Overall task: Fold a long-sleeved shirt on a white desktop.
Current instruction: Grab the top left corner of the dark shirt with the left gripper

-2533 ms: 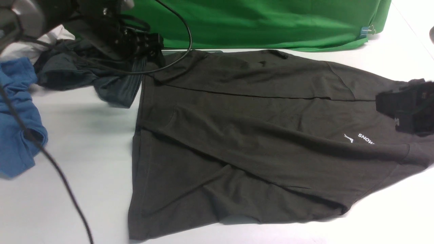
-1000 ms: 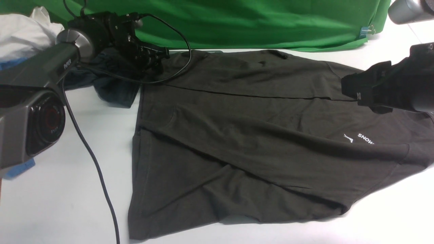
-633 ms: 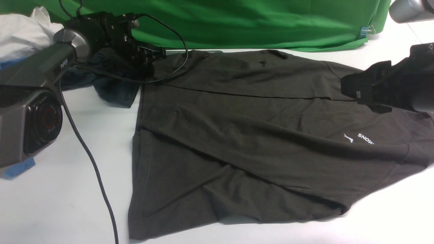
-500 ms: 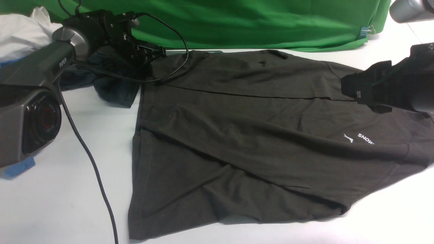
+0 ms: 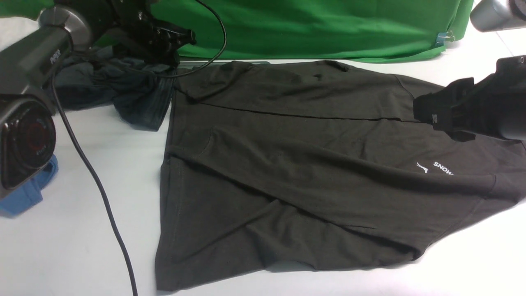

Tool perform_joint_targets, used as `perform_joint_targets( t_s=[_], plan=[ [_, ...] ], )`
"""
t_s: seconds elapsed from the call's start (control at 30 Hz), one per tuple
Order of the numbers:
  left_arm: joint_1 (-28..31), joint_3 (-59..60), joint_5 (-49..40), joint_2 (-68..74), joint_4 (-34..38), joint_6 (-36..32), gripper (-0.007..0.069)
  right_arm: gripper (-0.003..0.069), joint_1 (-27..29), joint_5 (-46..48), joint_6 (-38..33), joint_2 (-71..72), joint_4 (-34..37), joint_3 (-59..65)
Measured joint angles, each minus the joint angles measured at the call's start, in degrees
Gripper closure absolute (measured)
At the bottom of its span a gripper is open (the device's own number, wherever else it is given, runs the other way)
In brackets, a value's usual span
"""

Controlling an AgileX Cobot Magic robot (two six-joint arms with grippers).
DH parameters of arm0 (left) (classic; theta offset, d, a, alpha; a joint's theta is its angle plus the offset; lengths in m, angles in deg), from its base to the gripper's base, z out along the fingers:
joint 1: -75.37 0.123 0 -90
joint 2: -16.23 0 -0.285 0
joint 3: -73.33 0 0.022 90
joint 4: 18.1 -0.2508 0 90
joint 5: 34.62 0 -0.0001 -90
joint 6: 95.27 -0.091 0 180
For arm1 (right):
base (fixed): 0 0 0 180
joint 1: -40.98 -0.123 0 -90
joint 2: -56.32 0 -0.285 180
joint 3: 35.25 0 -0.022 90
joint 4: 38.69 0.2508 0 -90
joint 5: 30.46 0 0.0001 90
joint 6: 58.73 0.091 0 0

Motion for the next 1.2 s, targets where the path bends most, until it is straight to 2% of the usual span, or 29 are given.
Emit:
perform_joint_targets(
  t_s=[0.13, 0.3, 0.33, 0.37, 0.4, 0.53, 0.63, 0.87, 0.97, 1.1, 1.13, 1.2],
  plan=[
    [-0.1, 0.0, -1.5, 0.6, 0.0, 0.2, 0.0581, 0.0310, 0.0, 0.8, 0.2, 0.0, 0.0, 0.0],
    [-0.9, 0.0, 1.8, 2.6, -0.5, -0.6, 0.0393, 0.0310, 0.0, 1.2, 0.4, 0.0, 0.1, 0.0],
    [-1.0, 0.0, 2.5, 2.7, -0.5, -1.8, 0.0346, 0.0310, 0.0, 1.3, 0.4, 0.0, 0.2, 0.0],
    [-1.0, 0.0, 3.0, 2.8, -0.4, -2.4, 0.0337, 0.0310, 0.0, 1.4, 0.4, 0.0, 0.3, 0.0],
    [-1.2, -0.1, 4.6, 2.9, 0.2, -5.6, 0.0266, 0.0310, 0.0, 1.7, 0.4, 0.0, 0.6, 0.0],
    [-1.2, -0.9, 5.9, 4.2, 1.2, -9.2, 0.0151, 0.0310, 0.0, 2.1, 0.4, 0.0, 0.9, 0.0],
    [-1.2, -1.7, 5.8, 5.8, 1.3, -9.5, 0.0118, 0.0310, 0.0, 2.3, 0.4, 0.0, 0.9, 0.0],
    [-1.2, -1.8, 5.8, 7.6, 1.3, -11.0, 0.0141, 0.0310, 0.0, 2.4, 0.4, 0.0, 0.9, 0.0],
    [-1.2, -1.8, 5.6, 7.9, 1.3, -12.0, 0.0223, 0.0310, 0.0, 2.4, 0.4, 0.0, 0.9, 0.0],
    [-1.2, -1.9, 5.5, 7.9, 1.3, -12.2, 0.0388, 0.0310, 0.0, 2.9, 0.4, 0.0, 0.9, 0.0],
    [-1.2, -2.0, 5.5, 7.9, 1.3, -12.2, 0.0396, 0.0310, 0.0, 2.9, 0.4, 0.0, 0.9, 0.0],
    [-1.2, -2.1, 5.6, 7.9, 1.7, -12.2, 0.0515, 0.0310, 0.0, 3.3, 0.4, 0.0, 0.9, 0.0]
  ],
)
